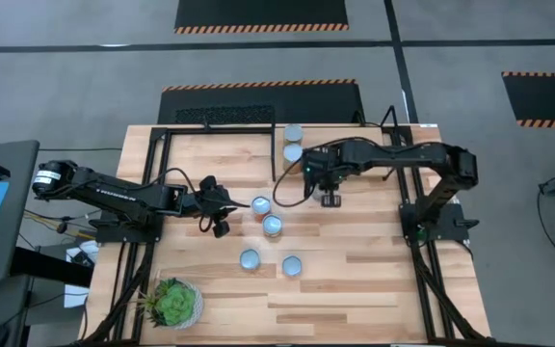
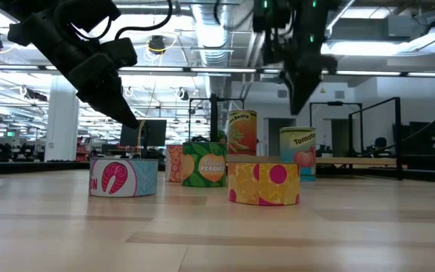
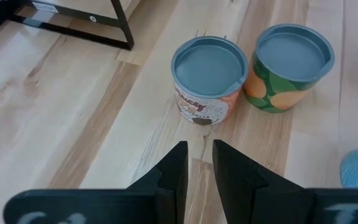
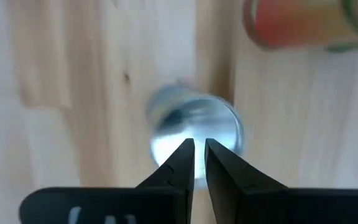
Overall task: Pick and place cans onto a shelf
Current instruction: Put the canned tomatoes on the shelf
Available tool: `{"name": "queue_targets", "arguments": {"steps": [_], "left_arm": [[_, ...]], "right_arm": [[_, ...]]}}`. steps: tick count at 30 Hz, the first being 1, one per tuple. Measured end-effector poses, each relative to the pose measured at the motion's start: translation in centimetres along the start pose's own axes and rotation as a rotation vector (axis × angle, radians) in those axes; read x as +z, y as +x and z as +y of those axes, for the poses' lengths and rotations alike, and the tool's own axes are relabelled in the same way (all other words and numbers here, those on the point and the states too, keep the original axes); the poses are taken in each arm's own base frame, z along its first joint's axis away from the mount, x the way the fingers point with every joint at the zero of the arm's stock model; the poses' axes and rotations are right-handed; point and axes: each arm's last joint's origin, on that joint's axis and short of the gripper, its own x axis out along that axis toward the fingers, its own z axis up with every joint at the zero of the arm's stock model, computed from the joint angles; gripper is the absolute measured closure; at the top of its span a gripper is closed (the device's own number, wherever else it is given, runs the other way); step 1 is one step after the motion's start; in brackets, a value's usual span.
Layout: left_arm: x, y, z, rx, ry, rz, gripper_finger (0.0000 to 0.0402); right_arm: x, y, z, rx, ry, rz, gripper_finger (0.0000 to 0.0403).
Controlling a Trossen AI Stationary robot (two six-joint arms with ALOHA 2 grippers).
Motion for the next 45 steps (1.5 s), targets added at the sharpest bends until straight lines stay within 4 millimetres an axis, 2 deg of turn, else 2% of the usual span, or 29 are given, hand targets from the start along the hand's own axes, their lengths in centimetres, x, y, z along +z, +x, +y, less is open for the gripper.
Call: {"name": "queue_targets", "arguments": {"steps": [3,8,12,15,21,28,32,40,45], "left_arm": [[0.0,0.0,0.0,-0.002,-0.019,0.001,0.0336],[-0.1,0.0,0.0,-0.002,-0.024,0.013,0.0336],[-0.2,0.0,0.0,0.001,-0.022,0.021,0.0336],[-0.3,0.0,0.1,0.002,-0.020,0.026,0.0336],[-0.3,0.0,0.1,0.009,-0.020,0.025,0.0336],[-0.2,0.0,0.1,0.009,-0.019,0.024,0.0336],[-0.3,0.0,0.1,0.010,-0.026,0.026,0.0336],[-0.3,0.0,0.1,0.004,-0.027,0.029,0.0336],[-0.3,0.0,0.1,0.004,-0.028,0.030,0.0336]], "right_arm": [[-1.1,-0.2,-1.5,-0.006,0.012,0.023,0.0339],[-3.4,-2.5,-5.3,-0.043,0.107,-0.048,0.0339],[-5.8,-4.6,-8.1,0.109,0.249,-0.193,0.0339],[-6.8,-4.6,-9.1,0.198,0.322,-0.287,0.0339],[-7.4,-1.4,-8.1,0.222,0.266,-0.263,0.0339],[-5.2,-0.4,-7.1,0.204,0.164,-0.347,0.0339],[-4.3,1.1,-6.1,0.218,0.052,-0.309,0.0335],[-3.1,4.1,-5.0,0.153,-0.033,-0.175,0.0300],[-3.0,4.2,-5.1,0.139,-0.024,-0.163,0.0280]]}}
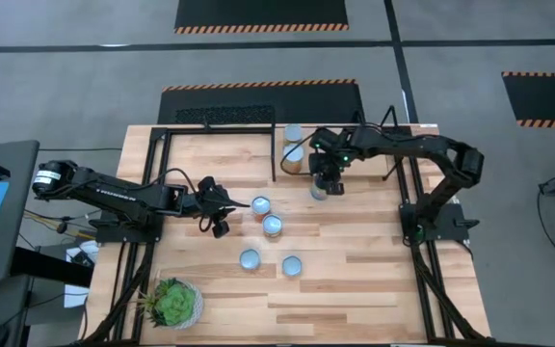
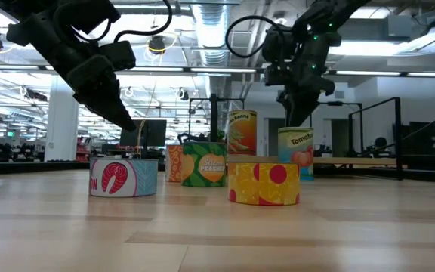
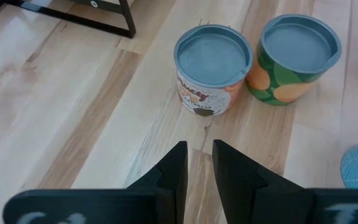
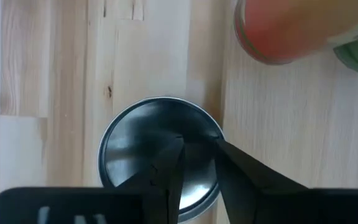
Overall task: Pick and place cans onto a shelf
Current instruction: Put the canned tomatoes on the shelf
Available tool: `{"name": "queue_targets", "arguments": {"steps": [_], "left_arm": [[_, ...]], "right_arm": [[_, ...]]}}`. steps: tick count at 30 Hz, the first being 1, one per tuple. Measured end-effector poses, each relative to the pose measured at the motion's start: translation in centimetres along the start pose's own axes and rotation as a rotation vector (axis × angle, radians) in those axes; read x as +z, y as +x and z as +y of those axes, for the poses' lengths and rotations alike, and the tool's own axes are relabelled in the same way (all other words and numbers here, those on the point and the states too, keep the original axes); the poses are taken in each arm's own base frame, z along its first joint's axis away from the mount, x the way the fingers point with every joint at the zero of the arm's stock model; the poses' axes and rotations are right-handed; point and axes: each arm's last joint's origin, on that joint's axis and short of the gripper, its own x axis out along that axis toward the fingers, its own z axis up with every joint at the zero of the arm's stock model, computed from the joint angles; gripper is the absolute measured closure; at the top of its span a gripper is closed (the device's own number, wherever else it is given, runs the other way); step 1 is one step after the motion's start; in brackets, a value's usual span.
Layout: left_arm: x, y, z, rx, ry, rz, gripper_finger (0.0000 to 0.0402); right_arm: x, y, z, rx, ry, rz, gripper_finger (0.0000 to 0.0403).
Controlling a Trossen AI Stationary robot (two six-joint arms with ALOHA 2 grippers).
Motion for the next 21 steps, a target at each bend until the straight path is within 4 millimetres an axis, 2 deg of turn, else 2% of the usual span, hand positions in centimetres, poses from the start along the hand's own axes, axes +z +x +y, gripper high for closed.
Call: {"name": "queue_targets", "arguments": {"steps": [9,14,18,21], "left_arm": [[0.0,0.0,0.0,0.000,-0.001,0.000,0.0336],[0.0,0.0,0.0,0.000,0.002,0.000,0.0336],[0.0,0.0,0.0,0.000,-0.001,0.000,0.0336],[0.0,0.0,0.0,0.000,-0.004,0.000,0.0336]], "right_arm": [[0.3,-1.9,1.3,0.001,-0.039,-0.055,0.0280],[0.3,-3.1,1.6,-0.107,-0.073,-0.056,0.0282],[-0.1,-3.1,0.8,-0.108,-0.031,-0.048,0.0282],[-0.1,-2.3,0.3,-0.097,-0.011,-0.034,0.0282]]}}
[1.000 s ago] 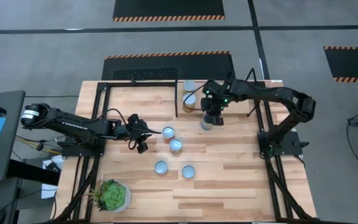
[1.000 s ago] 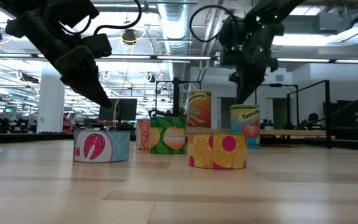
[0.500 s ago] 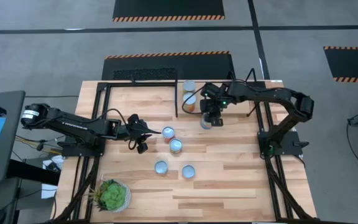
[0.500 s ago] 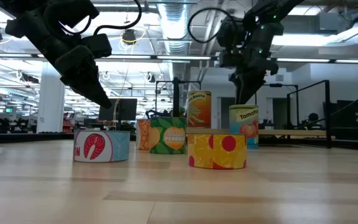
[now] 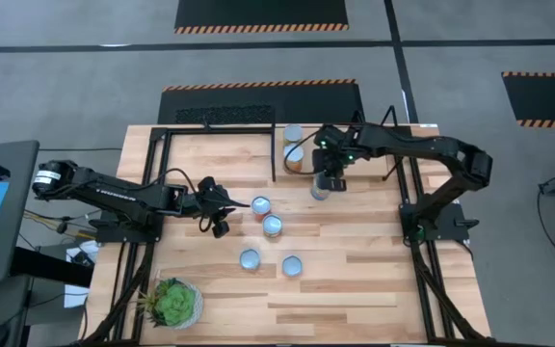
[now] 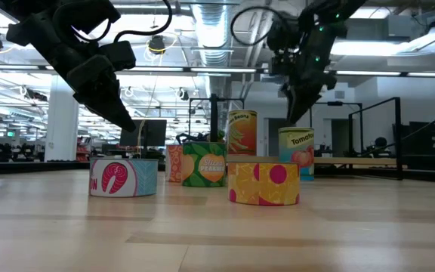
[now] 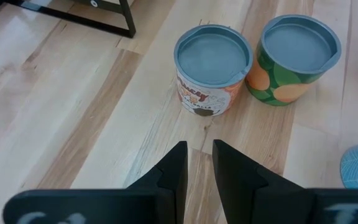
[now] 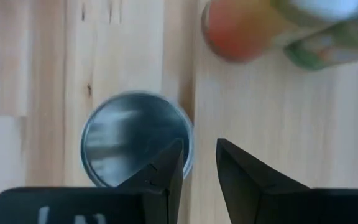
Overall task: Pick and place cans onto a shelf
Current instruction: Put the canned tomatoes on the shelf
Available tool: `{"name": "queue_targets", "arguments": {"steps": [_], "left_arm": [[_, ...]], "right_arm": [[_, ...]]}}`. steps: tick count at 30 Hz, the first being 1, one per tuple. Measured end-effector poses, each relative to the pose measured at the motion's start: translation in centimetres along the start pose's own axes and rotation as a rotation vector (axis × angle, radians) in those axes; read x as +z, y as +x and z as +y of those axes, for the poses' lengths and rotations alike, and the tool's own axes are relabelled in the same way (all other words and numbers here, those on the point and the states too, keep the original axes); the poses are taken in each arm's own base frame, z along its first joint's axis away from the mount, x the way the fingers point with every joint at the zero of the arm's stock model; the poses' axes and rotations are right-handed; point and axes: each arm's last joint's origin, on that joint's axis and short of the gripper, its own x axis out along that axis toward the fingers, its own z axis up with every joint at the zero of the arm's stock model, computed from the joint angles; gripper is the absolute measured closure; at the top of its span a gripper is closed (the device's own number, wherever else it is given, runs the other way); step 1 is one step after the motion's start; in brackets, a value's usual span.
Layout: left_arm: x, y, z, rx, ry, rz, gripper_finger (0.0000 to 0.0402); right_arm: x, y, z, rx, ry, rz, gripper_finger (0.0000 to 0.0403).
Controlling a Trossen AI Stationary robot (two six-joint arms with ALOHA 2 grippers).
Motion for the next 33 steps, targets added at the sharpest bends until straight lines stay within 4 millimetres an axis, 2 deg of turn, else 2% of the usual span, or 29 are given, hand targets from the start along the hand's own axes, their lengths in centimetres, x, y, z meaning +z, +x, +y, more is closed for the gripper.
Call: {"name": "queue_targets", "arguments": {"steps": [8,17,21,28,33], "left_arm": [[-0.1,0.0,0.0,0.003,-0.002,0.008,0.0336],[-0.2,0.0,0.1,0.012,-0.006,0.020,0.0336],[-0.2,0.0,0.1,0.012,-0.006,0.020,0.0336],[-0.2,0.0,0.1,0.011,-0.006,0.020,0.0336],[-0.2,0.0,0.1,0.011,-0.006,0.019,0.0336]], "right_arm": [[-0.1,2.0,-0.3,0.032,0.011,0.048,0.0282],[0.1,2.4,-0.1,0.034,0.004,0.056,0.0287],[0.1,2.2,0.3,0.041,-0.003,0.065,0.0312],[0.0,2.2,0.5,0.051,0.055,0.085,0.0389],[0.2,2.1,1.0,0.056,0.104,0.085,0.0386]]}}
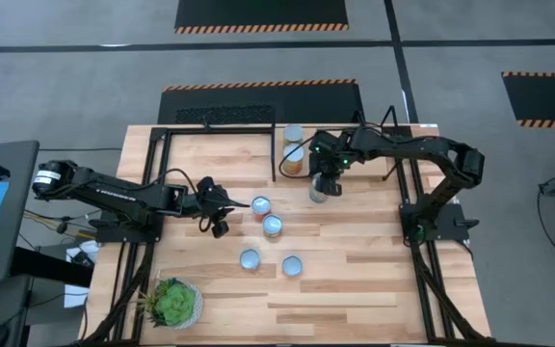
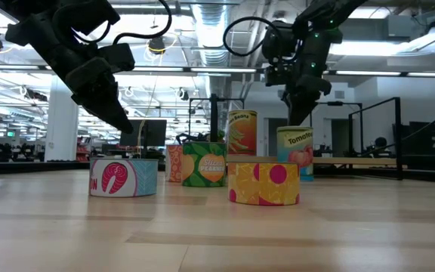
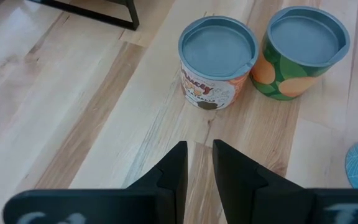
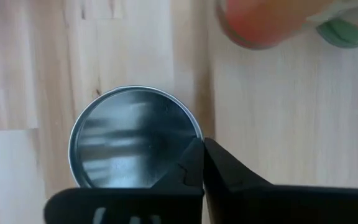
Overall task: Pick and place cans onto a shelf
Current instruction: Put the canned tomatoes on the shelf
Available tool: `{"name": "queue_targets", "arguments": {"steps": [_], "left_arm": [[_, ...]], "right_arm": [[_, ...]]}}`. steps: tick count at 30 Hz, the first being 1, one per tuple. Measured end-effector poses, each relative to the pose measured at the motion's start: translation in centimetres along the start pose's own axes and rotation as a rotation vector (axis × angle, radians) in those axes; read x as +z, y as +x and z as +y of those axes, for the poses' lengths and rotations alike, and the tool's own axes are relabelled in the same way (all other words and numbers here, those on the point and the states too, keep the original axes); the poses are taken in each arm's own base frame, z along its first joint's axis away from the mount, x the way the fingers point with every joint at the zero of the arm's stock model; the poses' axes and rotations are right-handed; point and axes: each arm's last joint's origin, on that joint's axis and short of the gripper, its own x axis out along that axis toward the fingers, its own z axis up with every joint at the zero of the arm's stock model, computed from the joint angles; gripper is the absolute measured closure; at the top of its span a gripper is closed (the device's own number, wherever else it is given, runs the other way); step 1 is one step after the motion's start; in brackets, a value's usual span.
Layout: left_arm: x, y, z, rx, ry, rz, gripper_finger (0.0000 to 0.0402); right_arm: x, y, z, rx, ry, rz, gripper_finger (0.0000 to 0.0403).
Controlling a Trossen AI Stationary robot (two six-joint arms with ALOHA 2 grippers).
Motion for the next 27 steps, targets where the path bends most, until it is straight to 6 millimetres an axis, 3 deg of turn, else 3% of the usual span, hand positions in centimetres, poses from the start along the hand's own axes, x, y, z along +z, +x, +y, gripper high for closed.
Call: {"name": "queue_targets", "arguments": {"steps": [8,17,22,27], "left_arm": [[0.0,0.0,0.0,0.000,0.000,0.000,0.0336],[-0.1,0.0,0.0,0.004,0.004,0.010,0.0336],[-0.2,0.0,0.1,0.006,0.006,0.016,0.0336],[-0.2,0.0,0.1,0.006,0.006,0.016,0.0336]], "right_arm": [[0.5,-0.6,1.1,0.049,0.053,0.023,0.0395],[2.9,-4.4,0.6,0.026,0.016,-0.053,0.0398],[3.1,-5.6,-1.2,-0.007,-0.006,-0.082,0.0396],[1.9,-5.7,-4.2,-0.048,0.018,-0.075,0.0399]]}}
